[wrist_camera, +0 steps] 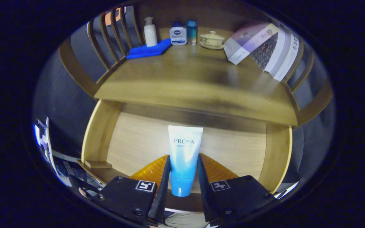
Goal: Pull open the drawer, take out the items inside it, and place them on the countertop above the cabinet.
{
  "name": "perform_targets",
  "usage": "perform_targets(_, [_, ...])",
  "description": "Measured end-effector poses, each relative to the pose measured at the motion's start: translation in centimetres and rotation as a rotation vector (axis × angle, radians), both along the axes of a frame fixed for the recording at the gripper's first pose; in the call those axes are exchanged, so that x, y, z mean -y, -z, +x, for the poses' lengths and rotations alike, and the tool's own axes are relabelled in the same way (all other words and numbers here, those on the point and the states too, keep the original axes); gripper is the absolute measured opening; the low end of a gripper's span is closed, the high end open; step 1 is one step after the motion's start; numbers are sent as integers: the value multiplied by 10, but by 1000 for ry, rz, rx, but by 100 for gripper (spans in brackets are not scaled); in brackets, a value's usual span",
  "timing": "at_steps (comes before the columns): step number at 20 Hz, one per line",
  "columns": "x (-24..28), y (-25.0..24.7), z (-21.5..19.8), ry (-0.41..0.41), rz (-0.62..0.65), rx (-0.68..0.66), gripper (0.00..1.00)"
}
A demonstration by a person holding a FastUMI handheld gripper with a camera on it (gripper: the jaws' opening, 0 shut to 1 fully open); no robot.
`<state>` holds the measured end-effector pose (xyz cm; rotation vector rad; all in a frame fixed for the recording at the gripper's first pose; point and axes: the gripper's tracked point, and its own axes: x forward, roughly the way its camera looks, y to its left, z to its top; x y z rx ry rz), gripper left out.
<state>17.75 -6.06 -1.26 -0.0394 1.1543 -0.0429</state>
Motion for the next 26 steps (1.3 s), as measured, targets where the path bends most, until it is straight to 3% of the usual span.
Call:
perform_targets(11, [13,-72,104,51,-60,155,50])
perform_targets(18, [19,-43,147,108,-71,175,50])
perform_targets(26, [25,-1,166,150,-77,167,54])
